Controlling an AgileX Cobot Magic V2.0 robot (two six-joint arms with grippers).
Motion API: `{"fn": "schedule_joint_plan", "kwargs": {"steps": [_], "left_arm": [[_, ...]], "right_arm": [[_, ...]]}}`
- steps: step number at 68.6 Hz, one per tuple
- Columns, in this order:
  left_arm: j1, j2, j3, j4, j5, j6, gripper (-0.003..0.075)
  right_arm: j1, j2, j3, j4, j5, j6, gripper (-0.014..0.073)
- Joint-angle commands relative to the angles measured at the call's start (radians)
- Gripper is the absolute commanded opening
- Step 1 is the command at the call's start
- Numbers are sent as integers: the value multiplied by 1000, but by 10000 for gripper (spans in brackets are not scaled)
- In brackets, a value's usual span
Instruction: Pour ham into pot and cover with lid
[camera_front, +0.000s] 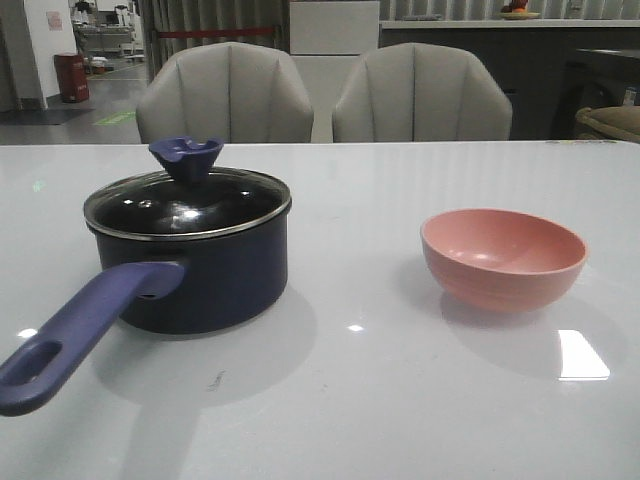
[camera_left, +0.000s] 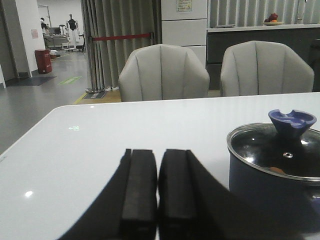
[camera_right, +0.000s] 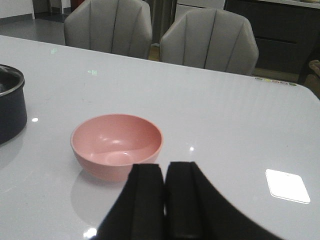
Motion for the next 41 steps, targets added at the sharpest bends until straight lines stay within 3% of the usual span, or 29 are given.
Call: {"fn": "schedule_joint_plan", "kwargs": {"steps": [1, 41], "left_arm": [[1, -18, 21, 0, -84, -1, 119], [1, -18, 21, 0, -84, -1, 119]], "right_arm": [[-5, -44, 22, -35, -113, 50, 150], [-5, -107, 52, -32, -116, 64, 150]]}}
